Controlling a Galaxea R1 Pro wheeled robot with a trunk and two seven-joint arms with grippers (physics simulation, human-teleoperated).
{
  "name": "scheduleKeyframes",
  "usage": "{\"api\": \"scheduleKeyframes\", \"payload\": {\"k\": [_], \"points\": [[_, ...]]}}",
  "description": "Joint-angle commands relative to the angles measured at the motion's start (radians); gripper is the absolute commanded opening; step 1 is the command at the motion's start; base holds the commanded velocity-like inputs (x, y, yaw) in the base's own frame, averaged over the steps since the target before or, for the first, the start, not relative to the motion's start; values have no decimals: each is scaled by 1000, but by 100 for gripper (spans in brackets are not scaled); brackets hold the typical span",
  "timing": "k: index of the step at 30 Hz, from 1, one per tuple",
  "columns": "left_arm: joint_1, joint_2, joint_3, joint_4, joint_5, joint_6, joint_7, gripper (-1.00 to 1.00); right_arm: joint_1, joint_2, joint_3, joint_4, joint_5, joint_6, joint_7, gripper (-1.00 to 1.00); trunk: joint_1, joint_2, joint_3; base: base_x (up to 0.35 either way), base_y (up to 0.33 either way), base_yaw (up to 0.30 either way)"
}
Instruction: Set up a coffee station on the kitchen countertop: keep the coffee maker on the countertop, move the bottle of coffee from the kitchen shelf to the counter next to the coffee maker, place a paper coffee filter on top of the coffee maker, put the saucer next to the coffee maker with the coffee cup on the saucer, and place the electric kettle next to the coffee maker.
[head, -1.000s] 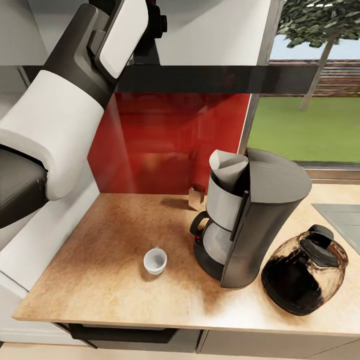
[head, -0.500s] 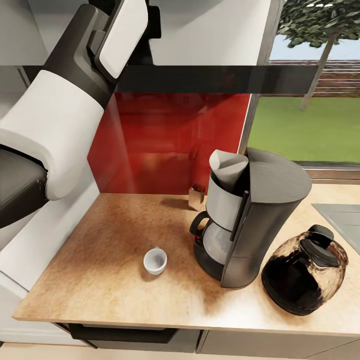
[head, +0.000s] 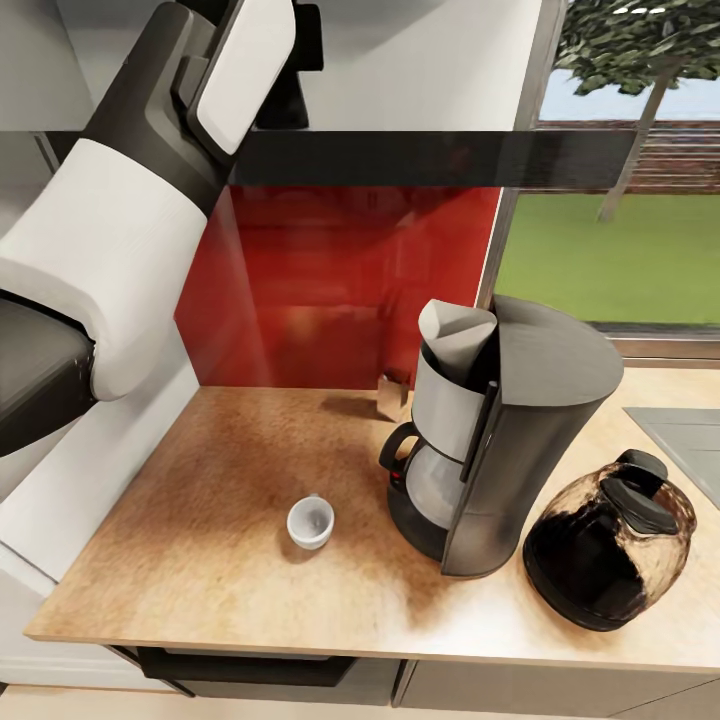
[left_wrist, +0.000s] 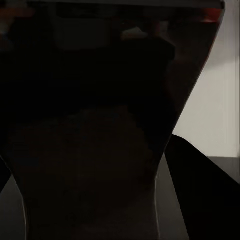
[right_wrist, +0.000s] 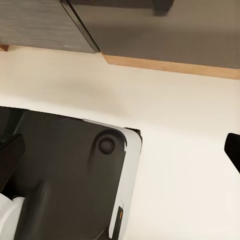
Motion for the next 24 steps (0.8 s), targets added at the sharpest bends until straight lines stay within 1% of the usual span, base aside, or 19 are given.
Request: {"api": "scheduleKeyframes", "payload": {"k": [1,3,4,11,24], "points": [[-1,0,-1,-1,8,2,8,-100,0,1,-8,-2,10,-3,4,100,0,-1,-1,0,0,0],[-1,0,21,-14,8,3,19,-100,0,1,-8,-2,10,-3,4,100,0,-1,-1,0,0,0],[-1,0,33,-50,7,5,31,-100,0,1,-8,-2,10,-3,4,100,0,-1,-1,0,0,0],[-1,0,41,-79,7,7,39,-100,0,1,-8,-2,10,-3,4,100,0,-1,-1,0,0,0],[-1,0,42,-78,7,7,40,-100,0,1,-8,-2,10,-3,4,100,0,-1,-1,-23,0,0]]}}
